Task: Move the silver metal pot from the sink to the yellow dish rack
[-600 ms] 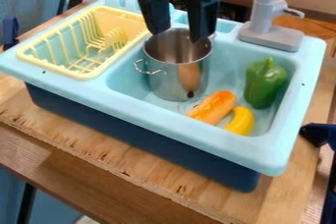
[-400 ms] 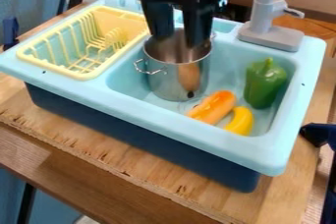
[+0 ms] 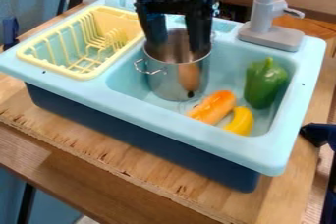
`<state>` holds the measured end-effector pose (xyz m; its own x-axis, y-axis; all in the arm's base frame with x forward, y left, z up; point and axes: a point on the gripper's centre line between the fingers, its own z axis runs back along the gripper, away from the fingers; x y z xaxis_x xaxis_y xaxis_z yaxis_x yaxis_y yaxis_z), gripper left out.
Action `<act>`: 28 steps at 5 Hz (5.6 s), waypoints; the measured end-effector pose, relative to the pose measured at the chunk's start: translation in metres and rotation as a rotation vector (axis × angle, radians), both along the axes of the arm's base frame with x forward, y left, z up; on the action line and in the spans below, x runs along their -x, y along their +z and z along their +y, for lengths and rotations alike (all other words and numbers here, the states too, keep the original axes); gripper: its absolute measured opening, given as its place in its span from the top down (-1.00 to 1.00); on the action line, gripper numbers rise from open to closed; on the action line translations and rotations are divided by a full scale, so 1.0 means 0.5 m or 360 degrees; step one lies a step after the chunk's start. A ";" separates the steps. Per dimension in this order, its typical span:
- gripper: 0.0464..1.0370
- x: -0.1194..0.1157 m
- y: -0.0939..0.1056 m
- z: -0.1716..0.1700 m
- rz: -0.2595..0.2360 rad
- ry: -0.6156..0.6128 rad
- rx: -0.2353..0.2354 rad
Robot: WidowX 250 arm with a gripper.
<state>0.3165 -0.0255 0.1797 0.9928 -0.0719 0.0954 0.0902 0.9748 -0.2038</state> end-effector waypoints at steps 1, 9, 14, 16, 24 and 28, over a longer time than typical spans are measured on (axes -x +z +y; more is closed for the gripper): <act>-0.93 -0.045 -0.013 0.045 -0.0010 0.0155 -0.0092; 0.96 -0.123 -0.114 0.002 0.0139 0.0209 -0.0221; 0.99 0.005 0.092 0.089 -0.0028 0.0291 -0.0308; 0.99 0.035 0.114 0.185 -0.0029 0.0465 -0.0383; -0.45 0.029 0.128 0.246 -0.0271 0.0770 -0.0208; -0.93 -0.016 0.035 0.145 0.0433 0.0262 -0.0207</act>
